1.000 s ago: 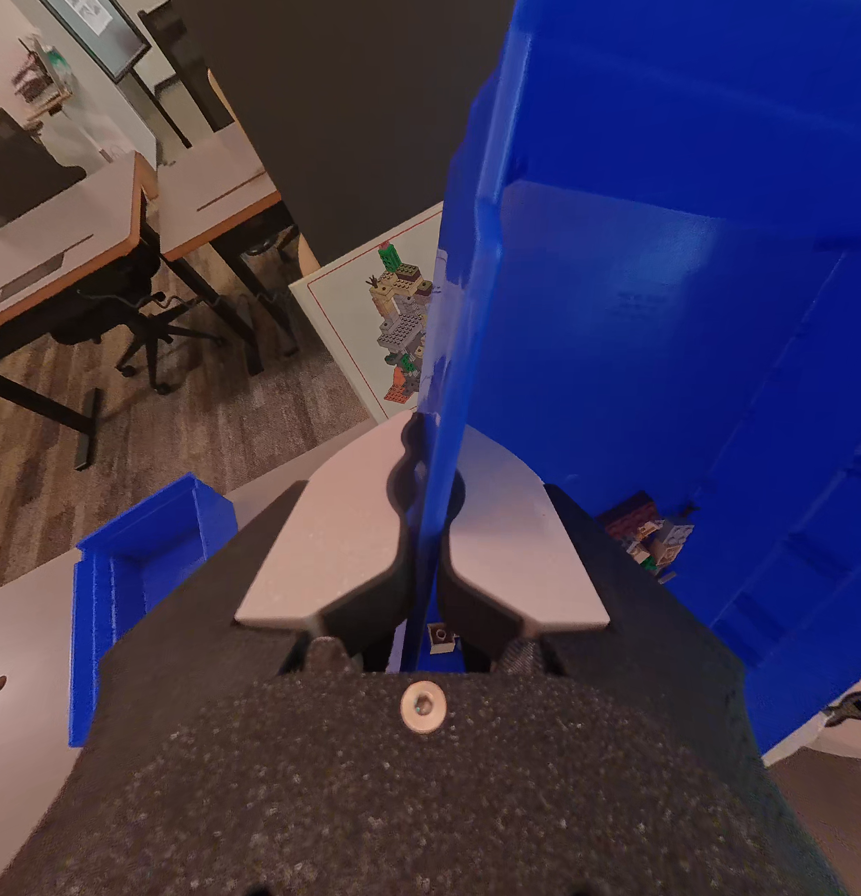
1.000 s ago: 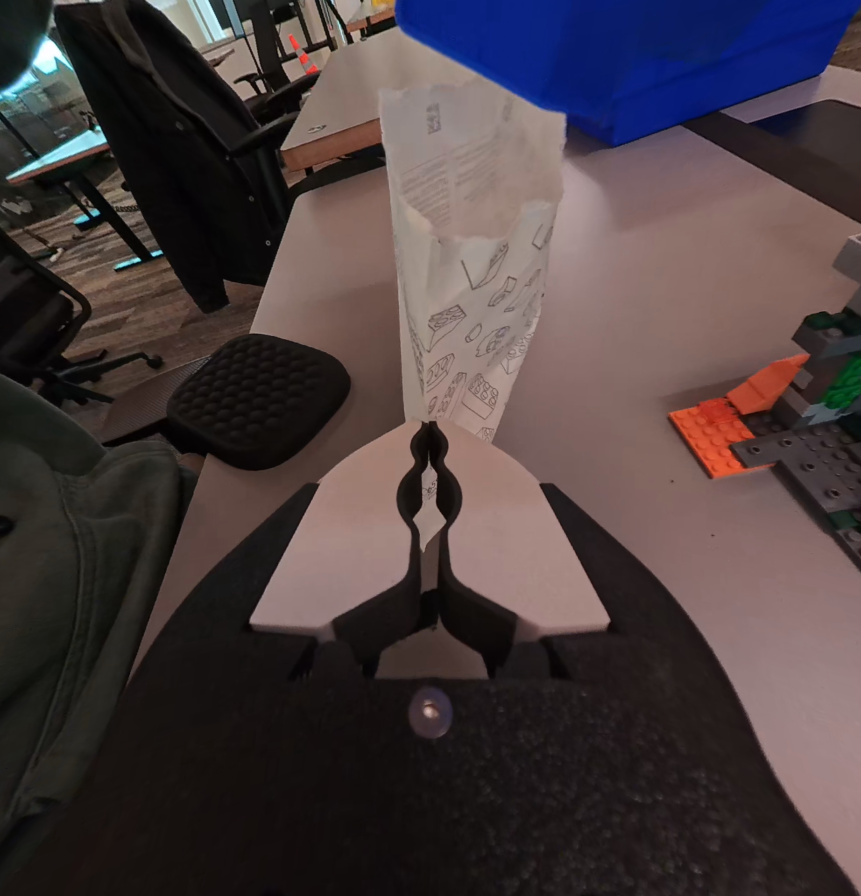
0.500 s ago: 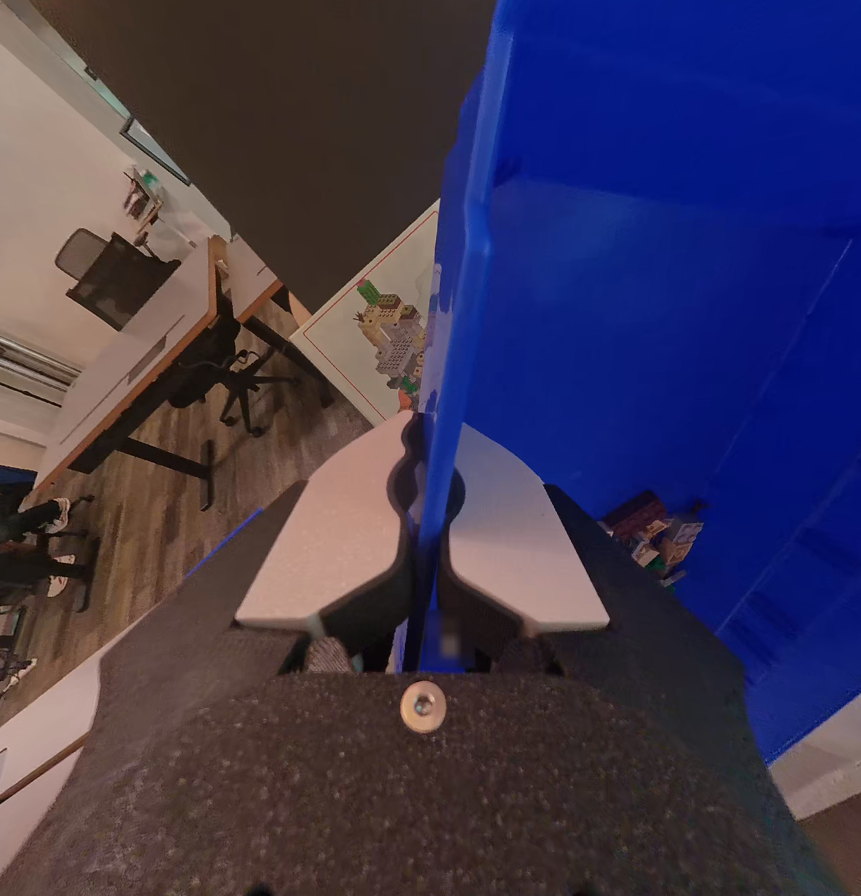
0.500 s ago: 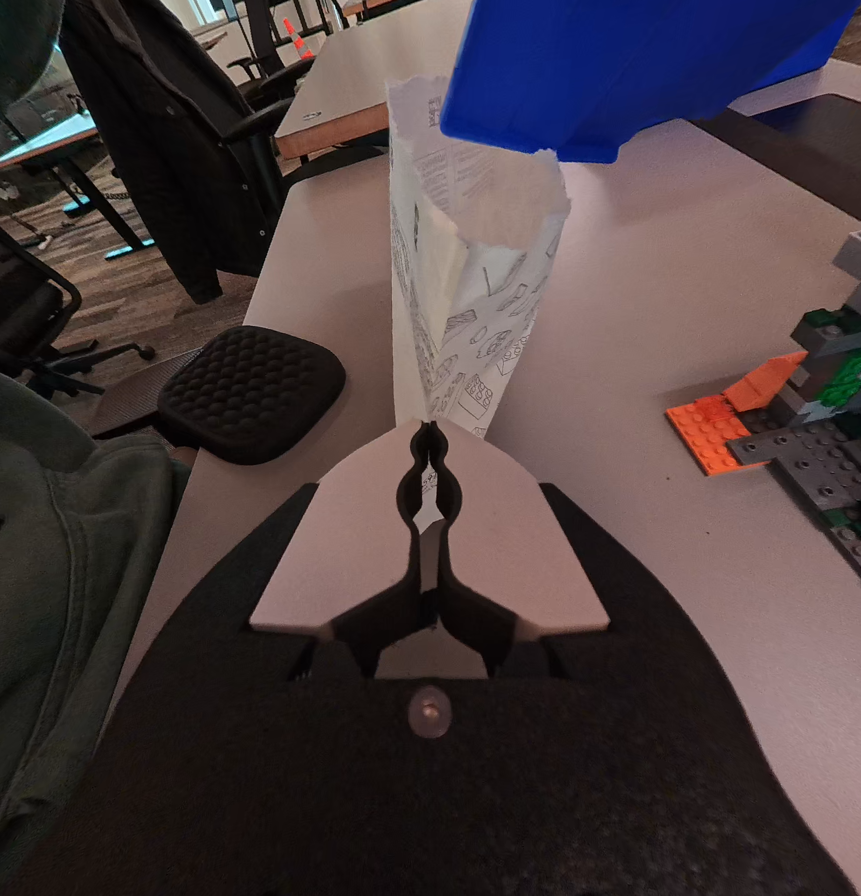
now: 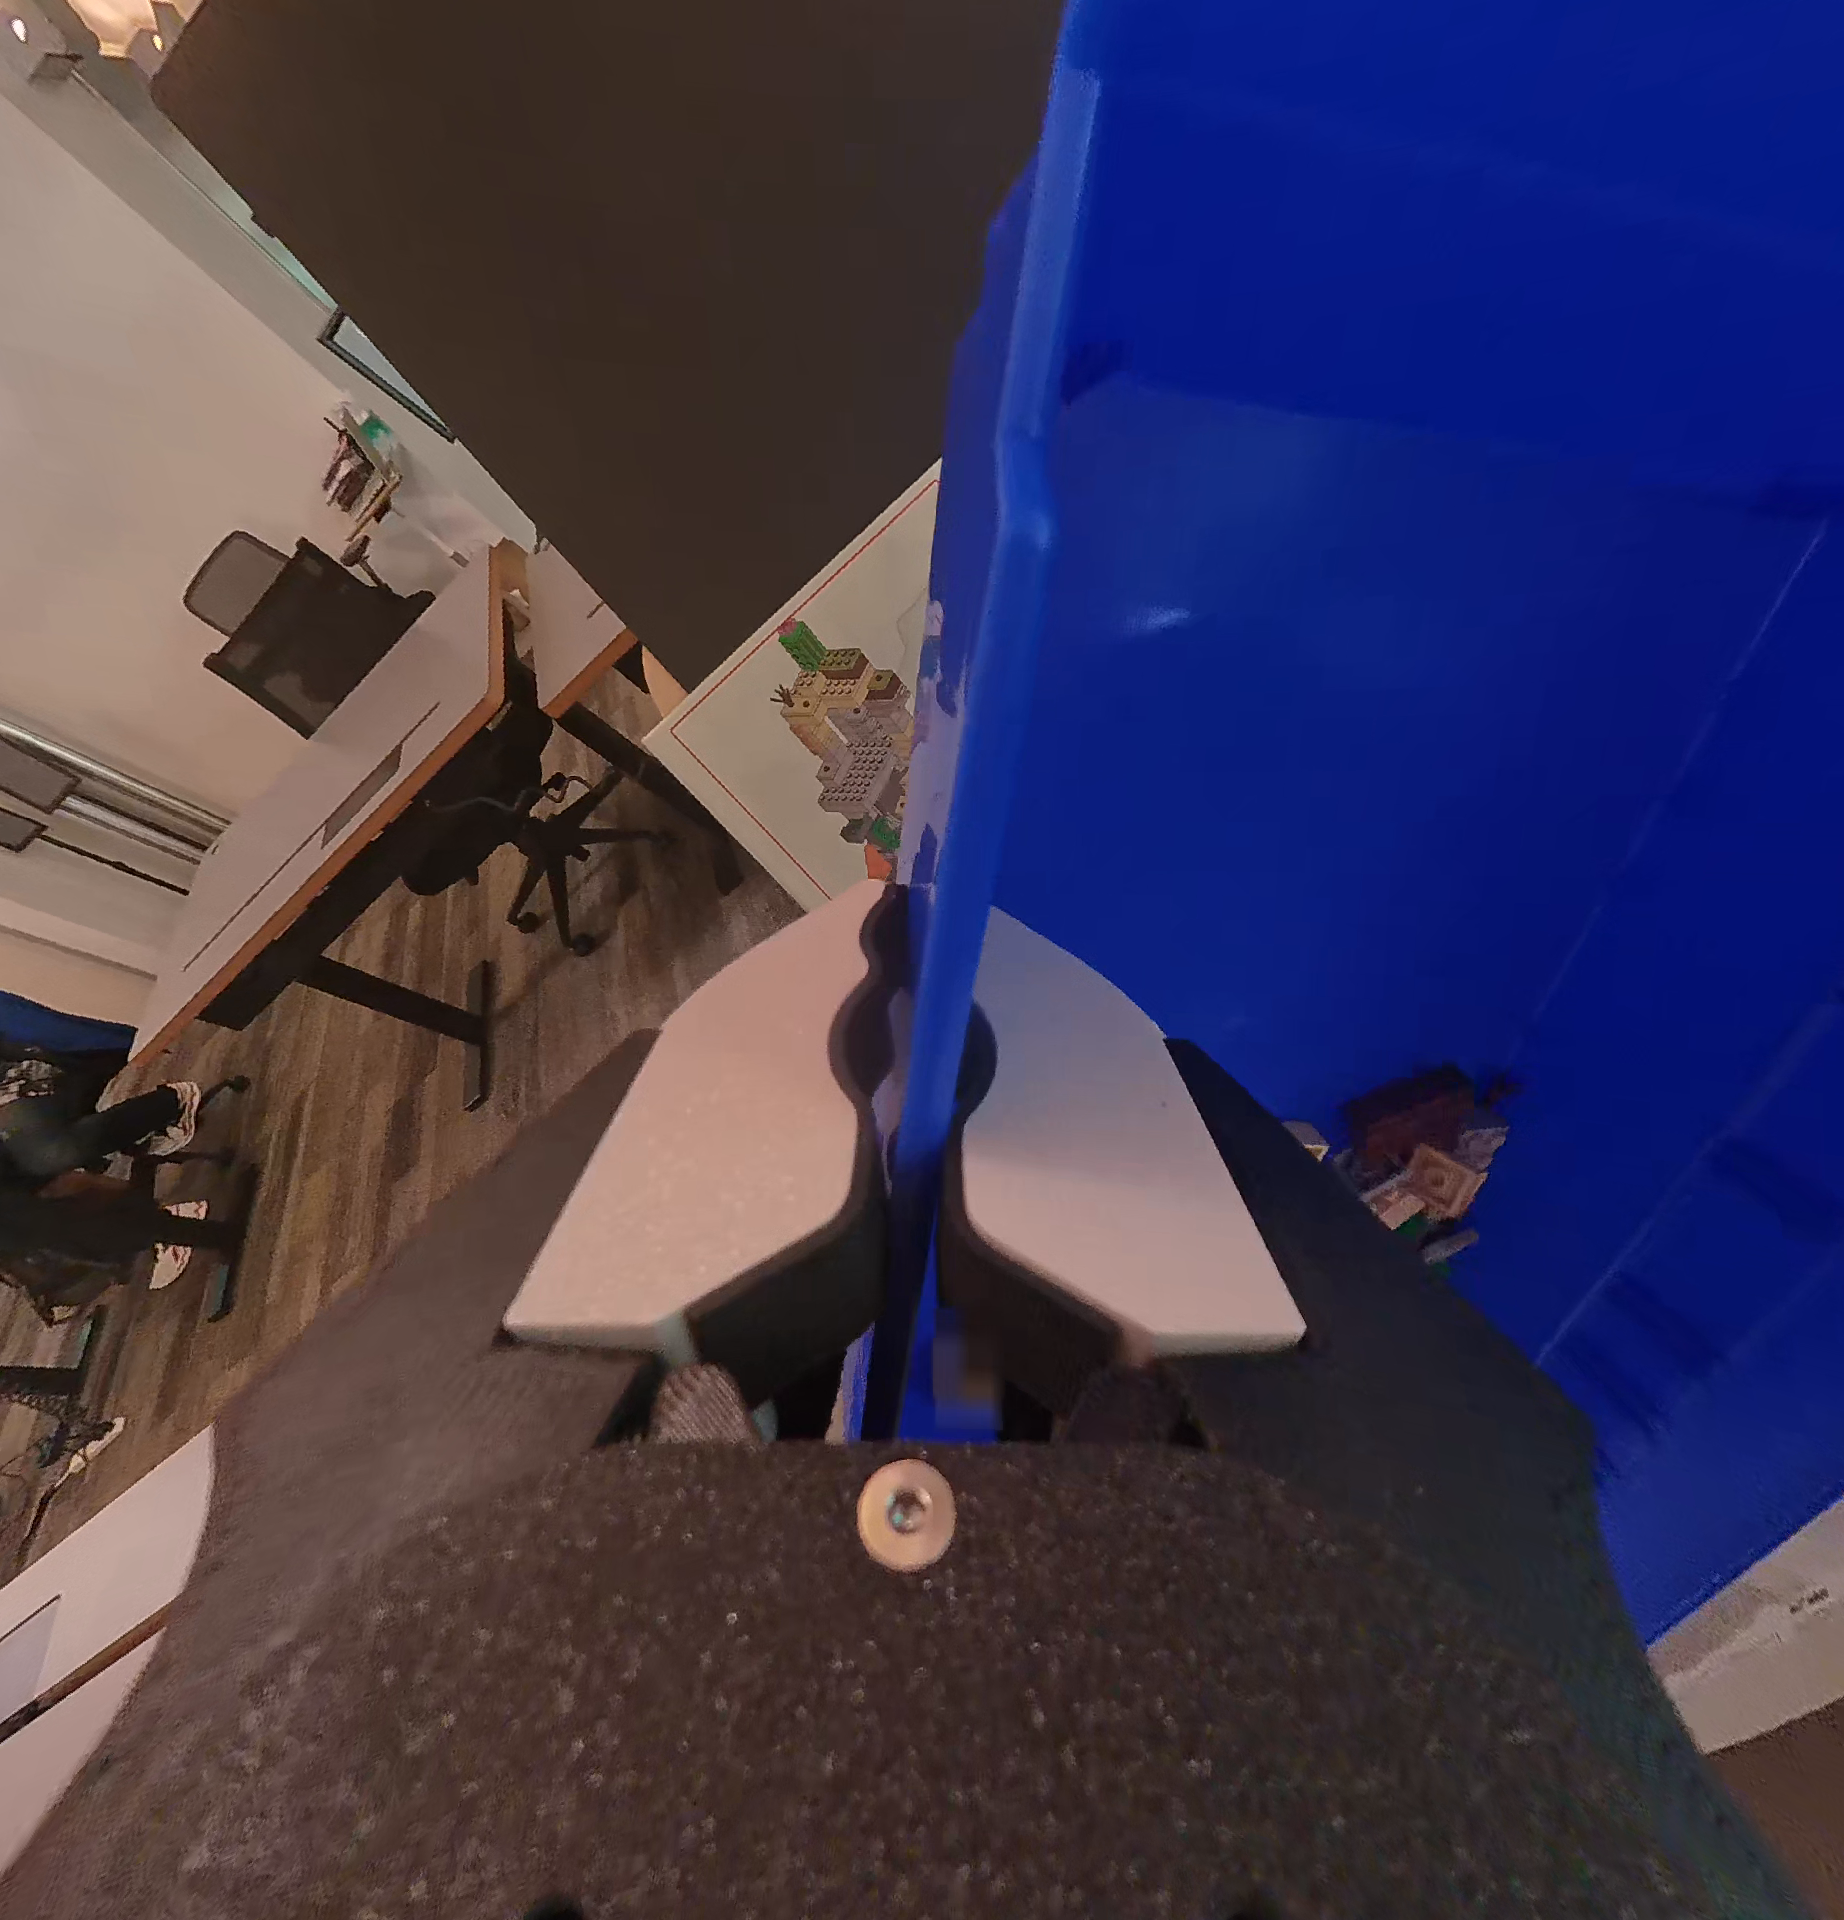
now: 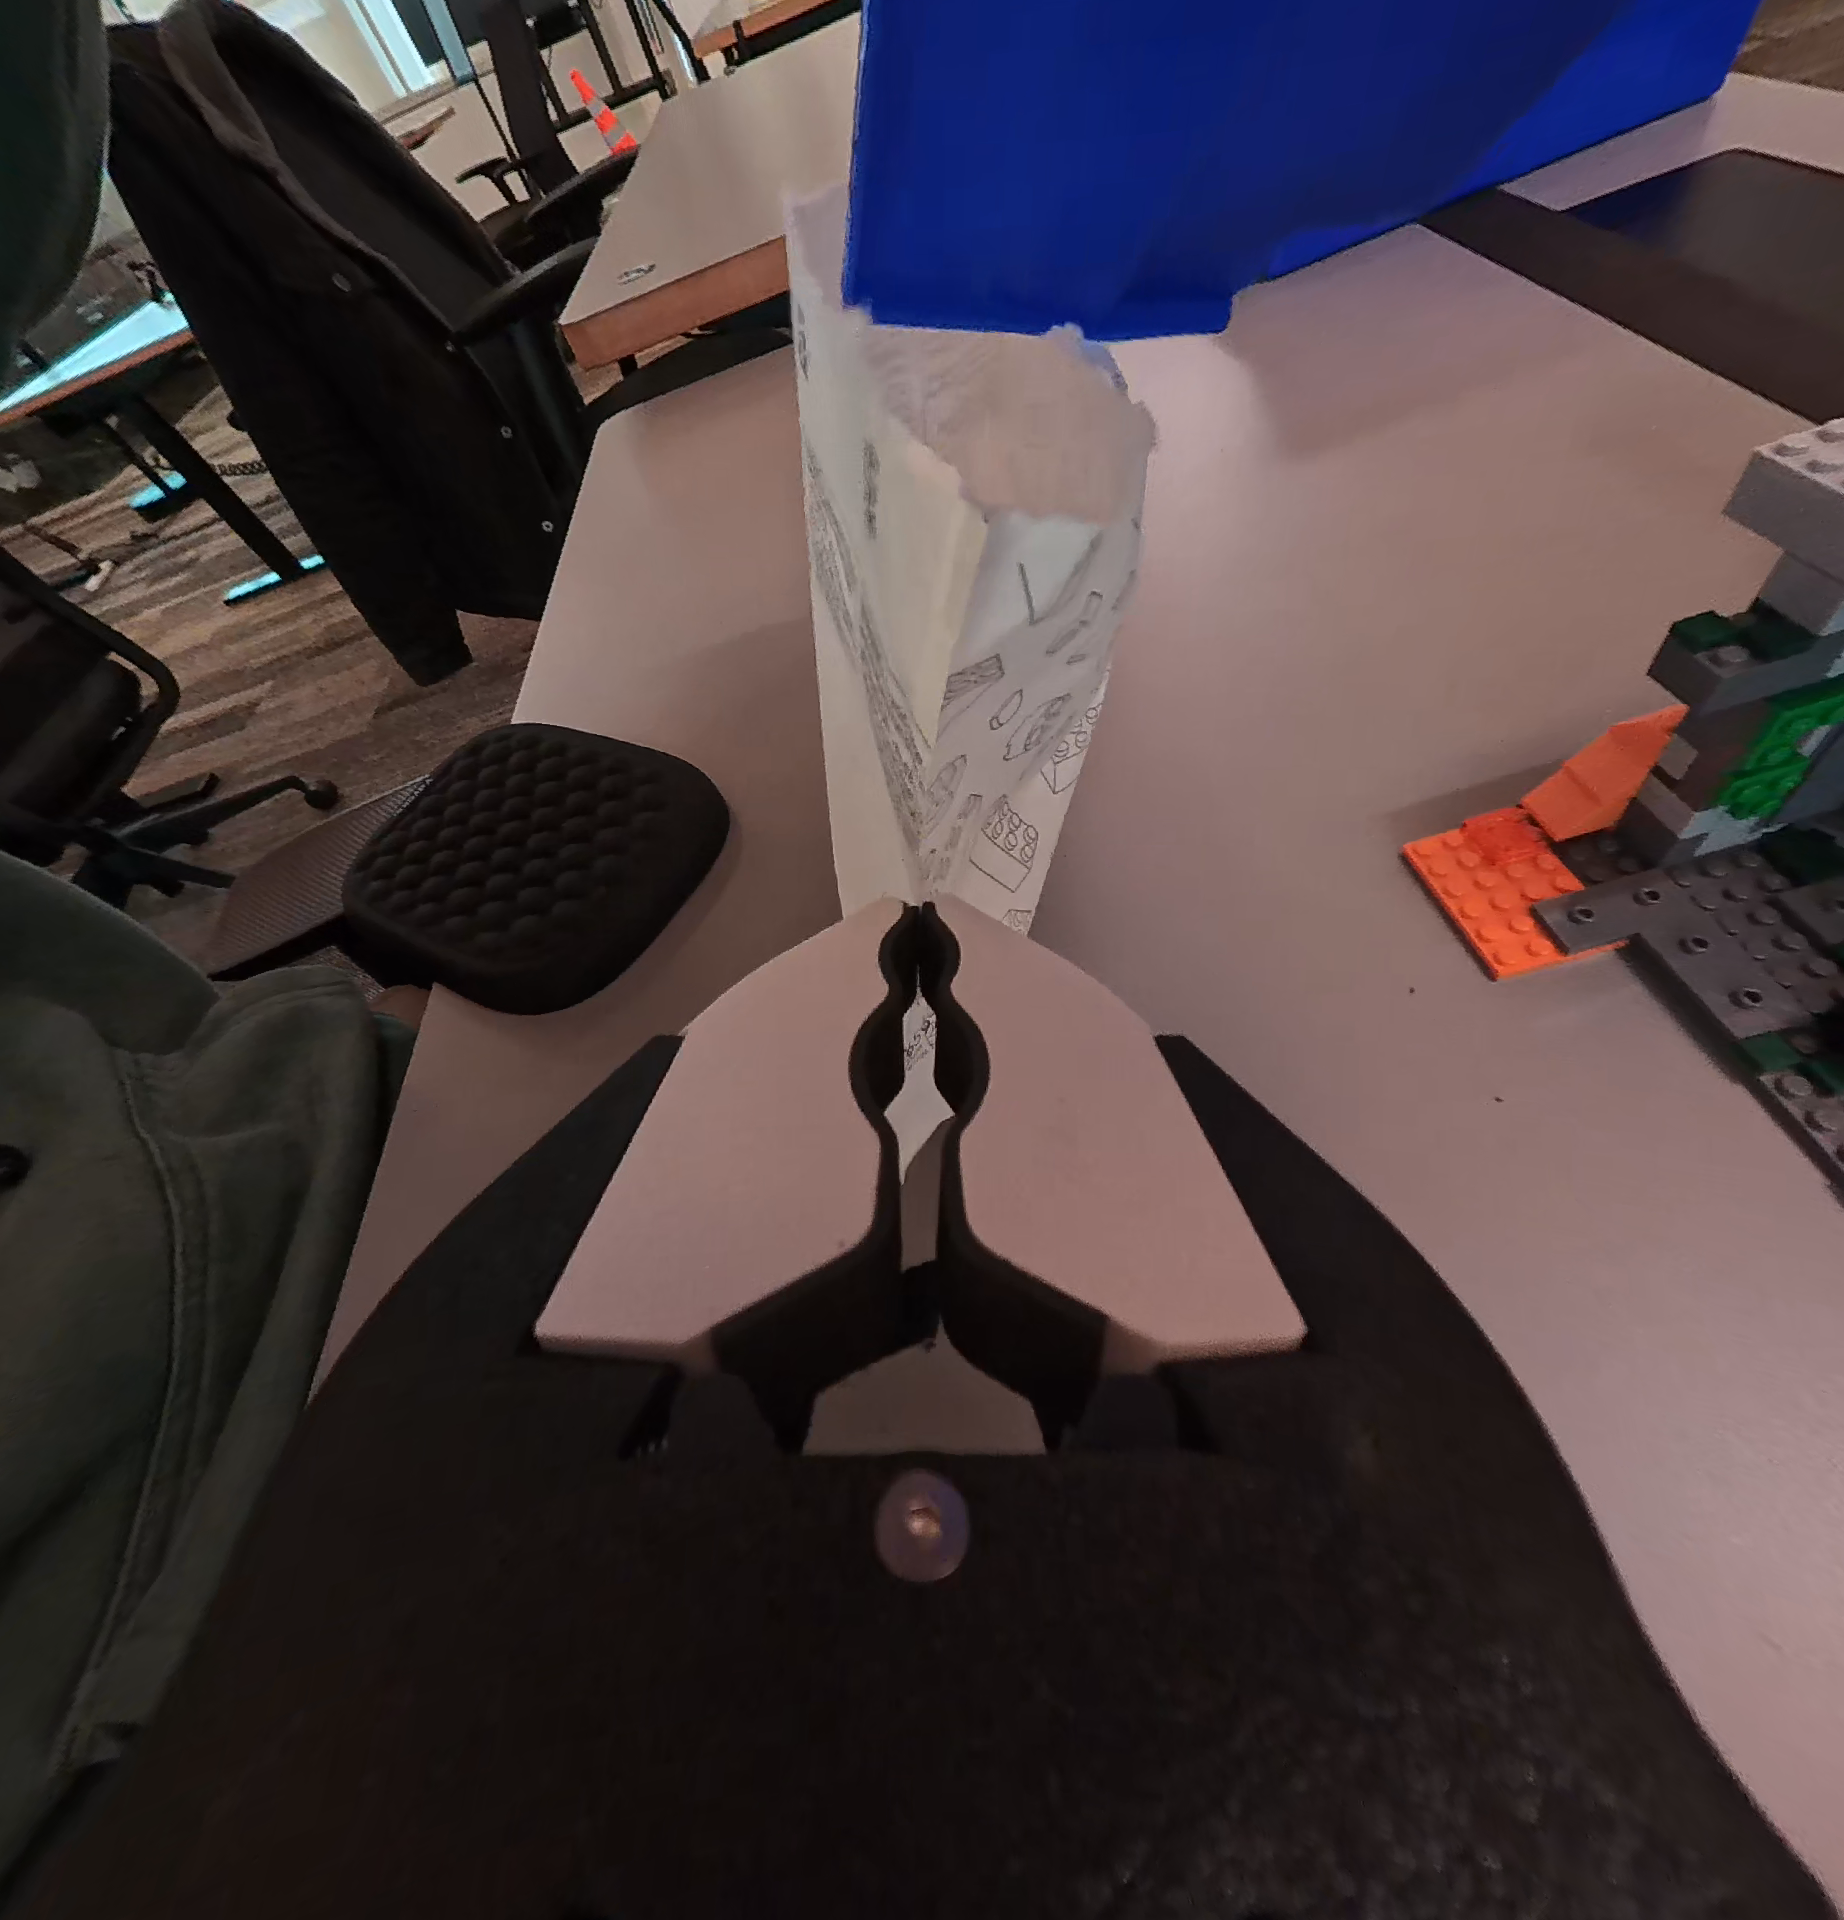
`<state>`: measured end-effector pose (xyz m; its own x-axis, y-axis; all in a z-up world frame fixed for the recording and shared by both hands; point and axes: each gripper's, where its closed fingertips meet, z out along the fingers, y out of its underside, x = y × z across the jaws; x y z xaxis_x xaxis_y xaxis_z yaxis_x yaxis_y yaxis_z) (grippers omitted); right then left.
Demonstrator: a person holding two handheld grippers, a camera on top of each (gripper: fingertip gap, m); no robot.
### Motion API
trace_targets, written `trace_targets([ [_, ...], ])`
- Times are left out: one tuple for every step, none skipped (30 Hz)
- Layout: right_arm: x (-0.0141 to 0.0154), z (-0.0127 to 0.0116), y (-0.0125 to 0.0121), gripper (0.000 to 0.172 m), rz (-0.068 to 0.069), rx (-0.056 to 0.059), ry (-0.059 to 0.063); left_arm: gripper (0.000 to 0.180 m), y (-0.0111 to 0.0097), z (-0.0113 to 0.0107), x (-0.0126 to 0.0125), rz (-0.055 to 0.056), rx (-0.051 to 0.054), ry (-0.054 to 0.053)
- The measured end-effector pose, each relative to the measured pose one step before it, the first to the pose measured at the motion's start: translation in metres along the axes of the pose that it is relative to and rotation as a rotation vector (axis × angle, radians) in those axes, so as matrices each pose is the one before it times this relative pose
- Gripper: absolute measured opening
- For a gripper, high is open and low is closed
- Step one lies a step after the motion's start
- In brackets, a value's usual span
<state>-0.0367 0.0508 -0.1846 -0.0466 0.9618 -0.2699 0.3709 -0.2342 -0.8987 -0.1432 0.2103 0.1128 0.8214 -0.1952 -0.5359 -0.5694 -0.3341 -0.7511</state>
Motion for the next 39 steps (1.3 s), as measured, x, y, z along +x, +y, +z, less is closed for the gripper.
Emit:
trace_targets([
  [0.00150,-0.00024,0.00025,0.000,0.0025,0.0002,0.0063,0.006,-0.00044,-0.00108,-0.00002,-0.0021,0.0043,-0.0006],
  [0.00047,-0.00007,-0.00002,0.000,0.0031,0.0015,-0.0004,0.006,-0.00022,-0.00087,-0.00004,-0.0029,0.0020,0.0001],
  [0.00048,-0.00007,-0.00008,0.000,0.0028,0.0016,0.0012,0.006,-0.00003,-0.00075,-0.00034,-0.0011,0.0014,-0.0019],
  [0.00089,0.00014,0.00026,0.000,0.0008,-0.0014,0.0061,0.006,-0.00023,-0.00077,-0.00036,-0.0030,0.0033,-0.0005],
  [-0.00020,0.00017,0.00008,0.000,0.0015,0.0003,-0.0019,0.006,-0.00053,-0.00069,-0.00024,-0.0033,0.0049,0.0006],
  [0.00061,0.00016,-0.00029,0.000,0.0046,0.0023,0.0048,0.006,-0.00060,-0.00065,-0.00061,-0.0059,0.0056,0.0009],
  [0.00056,0.00012,-0.00007,0.000,0.0038,0.0004,0.0039,0.006,-0.00043,-0.00065,-0.00088,-0.0053,0.0035,0.0005],
  [0.00007,0.00002,-0.00005,0.000,0.0053,0.0012,0.0000,0.006,-0.00023,-0.00040,-0.00109,-0.0054,0.0026,0.0002],
  [0.00038,-0.00004,0.00004,0.000,0.0068,-0.0004,0.0011,0.006,0.00014,-0.00016,-0.00092,-0.0060,0.0002,0.0026],
  [0.00016,0.00000,0.00017,0.000,0.0030,0.0004,0.0000,0.006,0.00046,0.00002,-0.00062,-0.0057,-0.0006,0.0031],
  [0.00071,-0.00004,0.00040,0.000,0.0026,-0.0007,0.0038,0.006,0.00047,0.00001,-0.00071,-0.0060,0.0001,0.0017],
  [0.00099,-0.00005,0.00058,0.000,0.0008,-0.0014,0.0047,0.006,0.00050,-0.00015,-0.00046,-0.0033,0.0001,0.0031],
  [0.00075,-0.00005,0.00015,0.000,-0.0030,0.0000,0.0046,0.006,0.00078,-0.00015,-0.00024,-0.0039,-0.0009,0.0037],
  [0.00054,0.00001,0.00031,0.000,-0.0047,-0.0009,0.0043,0.006,0.00111,0.00018,-0.00021,-0.0028,-0.0022,0.0029],
  [-0.00066,0.00001,-0.00020,0.000,-0.0011,0.0008,-0.0031,0.006,0.00148,0.00049,-0.00010,-0.0016,-0.0046,0.0032],
  [-0.00046,0.00008,0.00004,0.000,0.0007,-0.0004,-0.0024,0.007,0.00145,0.00067,-0.00007,-0.0045,-0.0035,0.0040],
  [-0.00011,0.00024,0.00019,0.000,-0.0008,-0.0022,0.0002,0.007,0.00120,0.00065,-0.00012,-0.0047,-0.0019,0.0038],
  [-0.00022,0.00015,0.00024,0.000,-0.0001,-0.0013,-0.0005,0.007,0.00087,0.00053,-0.00033,-0.0031,-0.0012,0.0023],
  [0.00024,0.00011,0.00004,0.000,0.0018,-0.0001,0.0019,0.007,0.00057,0.00035,-0.00085,-0.0018,0.0000,-0.0012],
  [0.00006,-0.00013,0.00005,0.000,0.0013,-0.0003,0.0004,0.007,-0.00004,-0.00010,-0.00097,-0.0036,0.0020,-0.0015],
  [0.00015,-0.00014,0.00013,0.000,0.0034,-0.0006,0.0006,0.007,-0.00036,-0.00052,-0.00103,-0.0037,0.0043,-0.0010],
  [0.00008,-0.00022,-0.00019,0.000,0.0037,0.0015,-0.0003,0.006,-0.00064,-0.00064,-0.00091,-0.0042,0.0042,0.0001],
  [0.00034,-0.00034,0.00006,0.000,0.0063,-0.0004,0.0007,0.007,-0.00086,-0.00094,-0.00085,-0.0038,0.0050,0.0003],
  [0.00047,-0.00040,0.00006,0.000,0.0048,0.0001,0.0016,0.006,-0.00103,-0.00122,-0.00061,-0.0029,0.0046,0.0018],
  [0.00144,-0.00028,0.00010,0.000,0.0020,0.0009,0.0088,0.006,-0.00109,-0.00135,-0.00041,-0.0033,0.0046,0.0032],
  [0.00192,-0.00019,0.00045,0.000,0.0055,-0.0022,0.0110,0.006,-0.00110,-0.00165,-0.00042,-0.0013,0.0052,0.0012],
  [0.00138,-0.00034,0.00003,0.000,0.0064,0.0030,0.0055,0.006,-0.00091,-0.00168,-0.00015,-0.0017,0.0042,0.0026],
  [0.00158,-0.00030,-0.00021,0.000,0.0085,0.0048,0.0049,0.007,-0.00071,-0.00183,-0.00013,-0.0025,0.0041,0.0024],
  [0.00116,-0.00030,0.00003,0.000,0.0098,0.0013,0.0027,0.007,-0.00038,-0.00157,-0.00015,-0.0011,0.0031,0.0012],
  [0.00210,-0.00025,-0.00032,0.000,0.0111,0.0027,0.0094,0.007,-0.00007,-0.00150,0.00015,-0.0016,0.0017,0.0027],
  [0.00287,-0.00028,0.00021,0.000,0.0164,-0.0016,0.0132,0.006,-0.00009,-0.00137,-0.00003,-0.0024,0.0024,0.0024],
  [0.00087,-0.00027,0.00001,0.000,0.0125,0.0009,-0.0006,0.006,-0.00018,-0.00132,-0.00020,-0.0016,0.0039,0.0010],
  [0.00099,-0.00015,0.00009,0.000,0.0076,0.0020,0.0027,0.006,-0.00011,-0.00135,-0.00039,-0.0018,0.0028,0.0006],
  [0.00013,0.00001,0.00049,0.000,0.0005,-0.0017,-0.0012,0.006,-0.00020,-0.00102,-0.00061,-0.0013,0.0022,-0.0009],
  [0.00014,0.00022,0.00033,0.000,-0.0016,0.0000,0.0016,0.006,-0.00003,-0.00078,-0.00065,-0.0014,0.0012,-0.0005],
  [0.00107,0.00008,0.00030,0.000,0.0000,-0.0019,0.0089,0.006,0.00010,-0.00054,-0.00030,-0.0017,0.0001,0.0022],
  [0.00053,0.00001,-0.00033,0.000,-0.0016,0.0012,0.0037,0.006,0.00043,-0.00036,0.00016,-0.0023,-0.0008,0.0029],
  [0.00008,-0.00017,-0.00079,0.000,-0.0012,0.0048,0.0015,0.006,0.00095,-0.00001,0.00036,-0.0021,-0.0031,0.0039],
  [0.00060,-0.00016,-0.00056,0.000,-0.0046,0.0044,0.0055,0.006,0.00129,0.00028,0.00051,-0.0029,-0.0037,0.0036],
])
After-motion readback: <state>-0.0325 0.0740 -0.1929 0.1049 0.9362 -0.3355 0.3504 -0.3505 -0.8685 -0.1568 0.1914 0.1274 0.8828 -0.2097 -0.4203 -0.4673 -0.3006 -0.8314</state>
